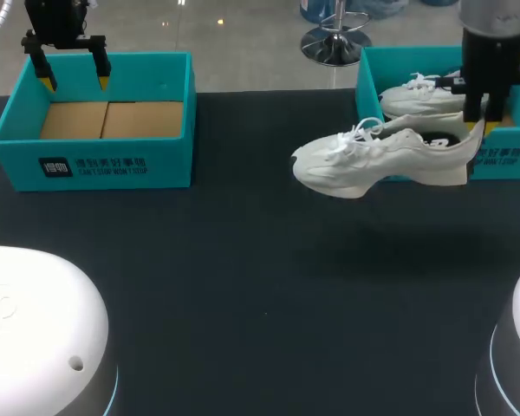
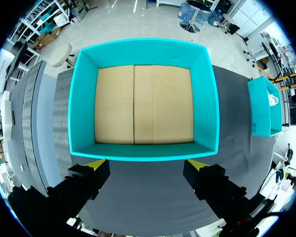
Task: Take the shoe out of the shoebox, open the shoe tongue, remove and reinsert the insole, then place the shoe into the shoebox
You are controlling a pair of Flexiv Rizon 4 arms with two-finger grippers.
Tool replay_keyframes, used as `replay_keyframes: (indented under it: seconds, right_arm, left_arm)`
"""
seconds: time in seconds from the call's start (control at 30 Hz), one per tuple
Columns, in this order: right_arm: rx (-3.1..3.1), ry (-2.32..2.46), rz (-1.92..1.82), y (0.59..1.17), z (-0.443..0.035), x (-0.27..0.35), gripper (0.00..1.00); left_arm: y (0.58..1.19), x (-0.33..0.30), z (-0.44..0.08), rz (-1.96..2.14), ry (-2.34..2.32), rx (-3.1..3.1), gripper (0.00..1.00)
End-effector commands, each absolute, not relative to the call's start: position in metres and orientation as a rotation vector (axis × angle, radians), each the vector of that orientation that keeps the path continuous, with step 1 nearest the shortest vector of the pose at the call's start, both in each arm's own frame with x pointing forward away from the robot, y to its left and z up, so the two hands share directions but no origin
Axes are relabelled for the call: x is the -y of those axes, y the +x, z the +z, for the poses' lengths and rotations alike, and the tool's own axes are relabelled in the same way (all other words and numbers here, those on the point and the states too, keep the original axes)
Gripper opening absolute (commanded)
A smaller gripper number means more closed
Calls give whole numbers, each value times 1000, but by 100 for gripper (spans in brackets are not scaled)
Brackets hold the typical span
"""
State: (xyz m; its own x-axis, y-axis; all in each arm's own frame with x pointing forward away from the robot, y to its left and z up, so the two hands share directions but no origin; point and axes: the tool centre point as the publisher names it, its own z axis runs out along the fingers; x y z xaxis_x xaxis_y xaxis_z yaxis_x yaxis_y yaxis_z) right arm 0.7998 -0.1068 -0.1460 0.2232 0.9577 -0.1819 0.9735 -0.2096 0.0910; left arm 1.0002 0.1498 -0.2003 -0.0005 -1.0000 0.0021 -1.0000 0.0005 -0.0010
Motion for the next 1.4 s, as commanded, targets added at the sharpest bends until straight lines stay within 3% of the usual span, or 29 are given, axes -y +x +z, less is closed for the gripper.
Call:
replay_keyframes:
  seconds: [0.03, 0.37, 0.53, 0.9, 1.4]
  right_arm:
    - [-1846, 2308, -126, 801, -145, 107, 0]
    - [-1846, 2308, -126, 801, -145, 107, 0]
    - [-1872, 2324, -99, 783, -156, 70, 0]
    - [-1846, 2358, -145, 764, -199, 6, 0]
    - [-1881, 2365, -178, 764, -282, -36, 0]
  left_arm:
    - [1000, -150, -200, 2, 2221, 2221, 100]
    - [1000, -150, -200, 2, 2221, 2221, 100]
    - [1000, -150, -200, 2, 2221, 2221, 100]
    - [1000, -150, -200, 2, 2221, 2221, 100]
    - [1000, -150, -200, 2, 2221, 2221, 100]
